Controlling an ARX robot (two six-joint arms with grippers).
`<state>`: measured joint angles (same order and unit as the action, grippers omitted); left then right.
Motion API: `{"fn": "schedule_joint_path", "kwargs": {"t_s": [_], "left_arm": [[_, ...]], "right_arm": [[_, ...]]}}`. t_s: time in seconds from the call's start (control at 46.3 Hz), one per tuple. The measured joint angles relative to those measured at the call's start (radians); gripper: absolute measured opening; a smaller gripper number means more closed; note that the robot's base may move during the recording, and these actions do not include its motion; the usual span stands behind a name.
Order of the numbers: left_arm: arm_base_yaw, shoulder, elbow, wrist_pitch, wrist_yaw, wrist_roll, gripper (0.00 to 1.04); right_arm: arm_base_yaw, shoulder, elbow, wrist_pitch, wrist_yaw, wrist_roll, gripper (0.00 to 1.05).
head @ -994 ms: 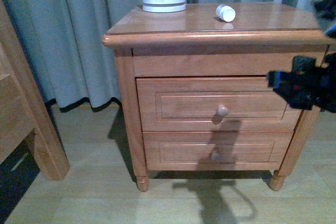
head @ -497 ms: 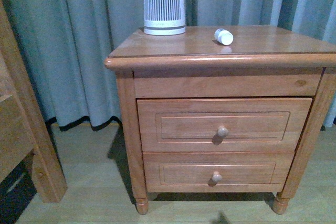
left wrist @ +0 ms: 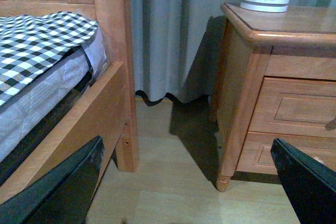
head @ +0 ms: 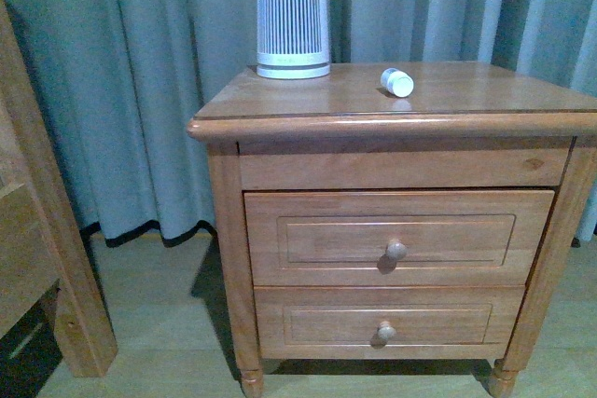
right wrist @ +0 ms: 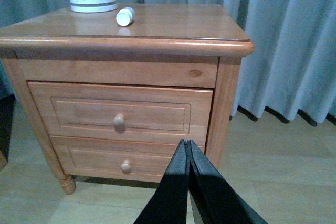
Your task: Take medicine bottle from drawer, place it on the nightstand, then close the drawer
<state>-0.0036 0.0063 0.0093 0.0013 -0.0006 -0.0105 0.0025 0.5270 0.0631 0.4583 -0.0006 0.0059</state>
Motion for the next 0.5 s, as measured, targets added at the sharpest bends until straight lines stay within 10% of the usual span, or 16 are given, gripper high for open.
{"fn": "schedule_joint_path", "kwargs": {"t_s": [0.497], "left_arm": [[0.000,0.000,0.000,0.000,0.000,0.000,0.98]], "right_arm": [[0.000,-0.191,-0.049,-0.122,0.000,0.000,0.03]]}}
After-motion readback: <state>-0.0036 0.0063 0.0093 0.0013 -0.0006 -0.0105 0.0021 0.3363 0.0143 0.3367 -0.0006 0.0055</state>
